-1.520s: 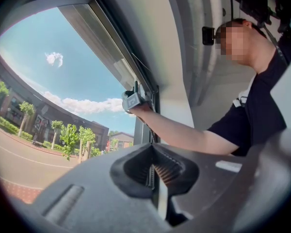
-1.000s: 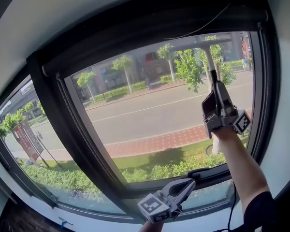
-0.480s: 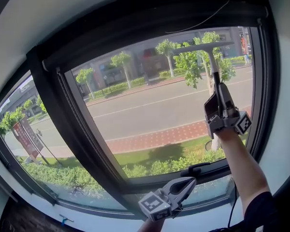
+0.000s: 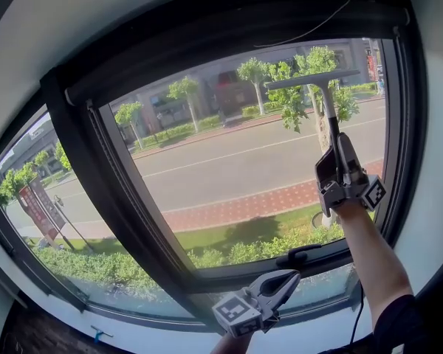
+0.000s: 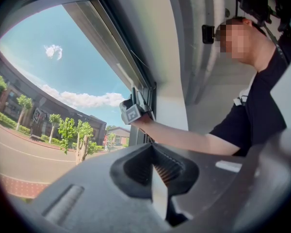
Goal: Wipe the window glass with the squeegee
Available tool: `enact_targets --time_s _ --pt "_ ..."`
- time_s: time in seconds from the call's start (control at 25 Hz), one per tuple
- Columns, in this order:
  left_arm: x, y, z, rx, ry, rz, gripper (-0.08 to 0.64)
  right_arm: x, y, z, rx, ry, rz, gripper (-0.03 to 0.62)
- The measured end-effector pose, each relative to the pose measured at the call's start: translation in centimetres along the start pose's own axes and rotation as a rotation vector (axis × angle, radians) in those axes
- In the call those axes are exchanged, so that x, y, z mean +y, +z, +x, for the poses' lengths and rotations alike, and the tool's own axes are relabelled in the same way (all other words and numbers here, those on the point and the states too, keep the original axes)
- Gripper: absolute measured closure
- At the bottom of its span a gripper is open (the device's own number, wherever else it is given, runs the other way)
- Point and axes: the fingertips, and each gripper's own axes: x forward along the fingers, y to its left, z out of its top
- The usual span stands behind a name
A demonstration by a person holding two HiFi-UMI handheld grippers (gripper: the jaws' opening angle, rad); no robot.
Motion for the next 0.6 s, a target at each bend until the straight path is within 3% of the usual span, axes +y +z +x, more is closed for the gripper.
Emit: enact_targets --time_s 0.6 --pt "-0.4 -1.2 0.7 -0.007 -0.013 -0.034 0.558 -0.5 -0.3 -4.2 0.022 -0.031 0.001 0.431"
